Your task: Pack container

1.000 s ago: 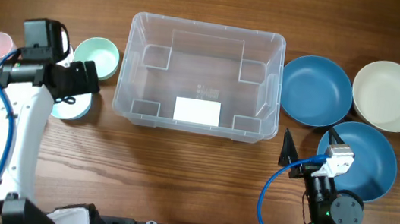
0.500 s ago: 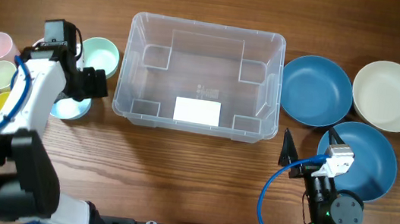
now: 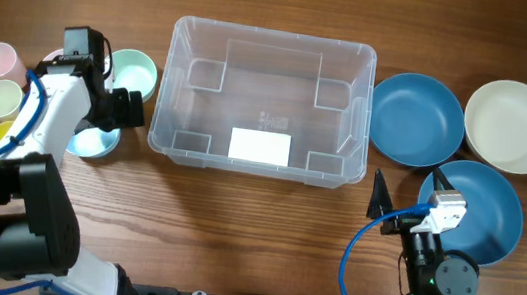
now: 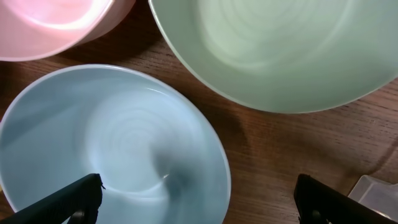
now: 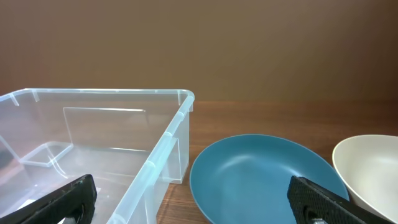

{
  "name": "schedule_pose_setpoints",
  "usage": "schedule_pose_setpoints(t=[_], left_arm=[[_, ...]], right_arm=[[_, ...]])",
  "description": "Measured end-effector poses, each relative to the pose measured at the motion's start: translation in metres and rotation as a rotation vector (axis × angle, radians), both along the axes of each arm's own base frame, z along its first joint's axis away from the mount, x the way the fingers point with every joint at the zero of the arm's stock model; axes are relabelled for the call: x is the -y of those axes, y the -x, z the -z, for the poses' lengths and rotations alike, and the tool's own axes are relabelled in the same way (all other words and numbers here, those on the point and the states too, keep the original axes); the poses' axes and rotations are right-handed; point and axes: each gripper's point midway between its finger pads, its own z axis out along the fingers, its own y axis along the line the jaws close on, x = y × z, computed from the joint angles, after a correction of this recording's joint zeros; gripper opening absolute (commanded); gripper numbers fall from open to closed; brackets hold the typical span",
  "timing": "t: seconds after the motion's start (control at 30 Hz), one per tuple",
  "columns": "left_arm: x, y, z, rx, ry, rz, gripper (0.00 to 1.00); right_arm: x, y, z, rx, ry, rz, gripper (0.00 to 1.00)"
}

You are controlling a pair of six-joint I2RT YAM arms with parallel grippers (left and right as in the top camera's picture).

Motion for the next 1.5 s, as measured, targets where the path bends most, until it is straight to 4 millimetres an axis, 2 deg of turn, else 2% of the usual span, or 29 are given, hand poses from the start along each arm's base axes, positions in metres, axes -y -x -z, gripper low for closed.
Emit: schedule_pose_setpoints(t=[1.0, 1.13, 1.23, 1.4, 1.5], left_arm=[[0.003, -0.004, 0.000, 0.016, 0.020, 0.004, 1.00], [0.003, -0.004, 0.000, 0.016, 0.020, 0.004, 1.00], [0.003, -0.004, 0.000, 0.016, 0.019, 0.007, 1.00], [0.003, -0.004, 0.000, 0.016, 0.019, 0.008, 1.00], [0.003, -0.004, 0.000, 0.018, 0.019, 0.008, 1.00]], right_arm=[[-0.002, 0.000, -0.001, 0.004, -0.002, -0.009, 1.00], [-0.002, 0.002, 0.003, -0.047, -0.019, -0.010, 1.00], [-0.001, 0.005, -0.007, -0.068, -0.032, -0.009, 1.00], [0.007, 0.011, -0.072, -0.142, -0.026, 0.039, 1.00], [0.009, 0.003, -0.109, -0.219, -0.004, 0.055, 1.00]])
